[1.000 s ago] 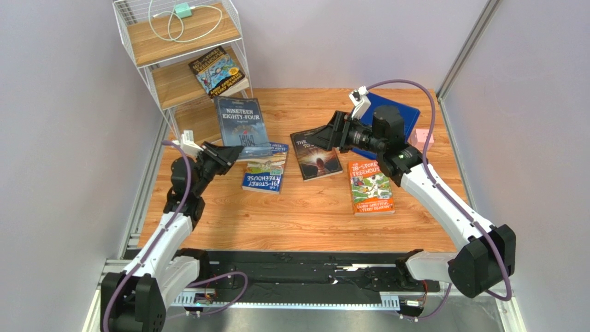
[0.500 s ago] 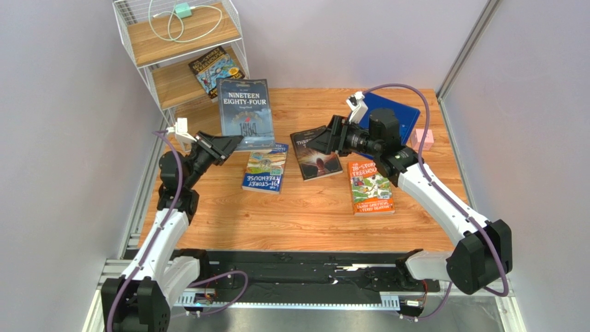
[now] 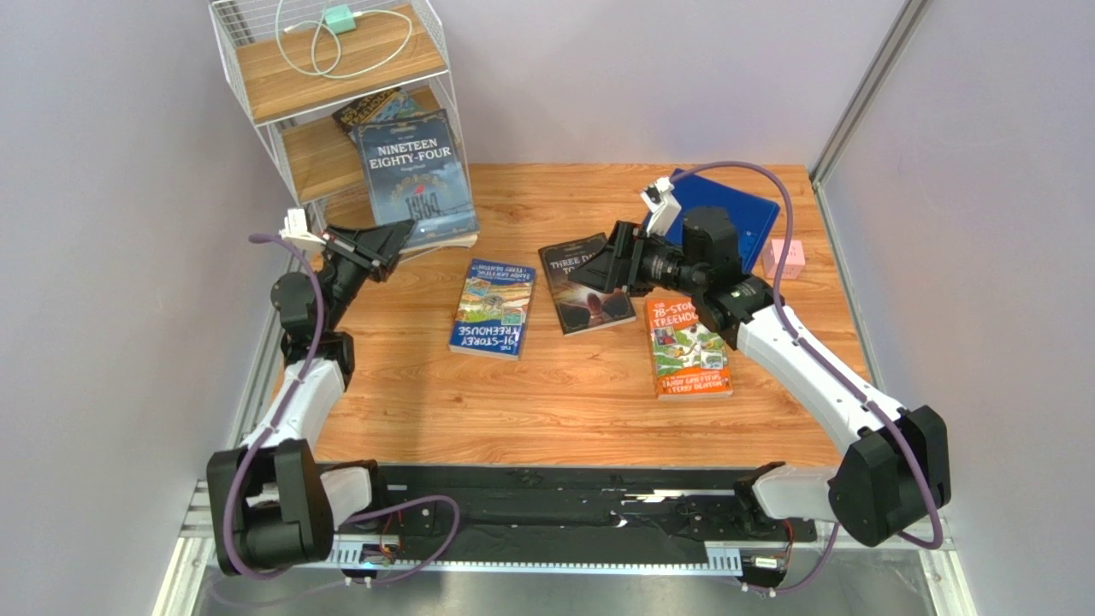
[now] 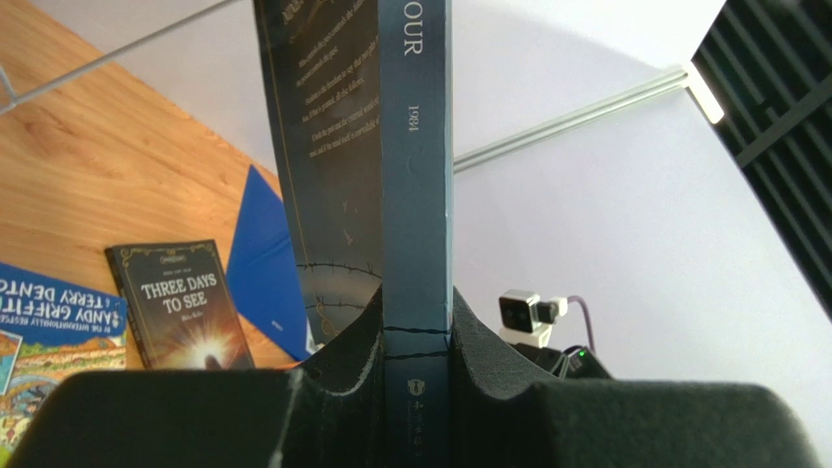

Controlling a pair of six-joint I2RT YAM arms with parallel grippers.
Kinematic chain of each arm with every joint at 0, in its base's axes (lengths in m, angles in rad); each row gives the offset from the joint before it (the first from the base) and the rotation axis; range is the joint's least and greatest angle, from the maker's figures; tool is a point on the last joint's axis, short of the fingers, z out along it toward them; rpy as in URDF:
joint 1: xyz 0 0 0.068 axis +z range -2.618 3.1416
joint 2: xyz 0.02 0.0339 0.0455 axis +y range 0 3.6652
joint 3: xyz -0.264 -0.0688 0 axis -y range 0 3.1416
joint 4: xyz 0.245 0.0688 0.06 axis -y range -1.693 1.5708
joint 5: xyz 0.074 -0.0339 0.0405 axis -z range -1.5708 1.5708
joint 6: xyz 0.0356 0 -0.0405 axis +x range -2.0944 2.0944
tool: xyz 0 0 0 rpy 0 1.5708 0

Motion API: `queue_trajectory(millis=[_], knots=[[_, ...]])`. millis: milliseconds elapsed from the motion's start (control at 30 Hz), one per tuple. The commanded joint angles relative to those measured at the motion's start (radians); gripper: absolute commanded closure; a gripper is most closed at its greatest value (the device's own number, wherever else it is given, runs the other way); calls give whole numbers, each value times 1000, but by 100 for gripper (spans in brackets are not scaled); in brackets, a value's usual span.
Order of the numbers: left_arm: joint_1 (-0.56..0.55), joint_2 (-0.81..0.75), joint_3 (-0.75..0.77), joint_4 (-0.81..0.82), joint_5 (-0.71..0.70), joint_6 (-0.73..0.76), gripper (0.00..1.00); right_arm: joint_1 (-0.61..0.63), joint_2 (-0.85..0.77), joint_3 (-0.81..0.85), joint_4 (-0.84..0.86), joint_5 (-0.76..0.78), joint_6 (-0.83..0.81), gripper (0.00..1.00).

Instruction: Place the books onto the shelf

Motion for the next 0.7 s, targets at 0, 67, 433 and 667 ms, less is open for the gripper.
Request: queue_trajectory(millis=[0,67,433,667], knots=[[33,36,69,313,9,-124,100,0,-13,-7,13,18,-28,20],[33,68,93,342,26,-147,100,0,-8,-8,13,23,-28,20],[32,66,68,345,124,-176,100,0,24,-5,51,3,-2,20],[32,32,107,336,163,-224,100,1,47,-13,82,-14,16,21]])
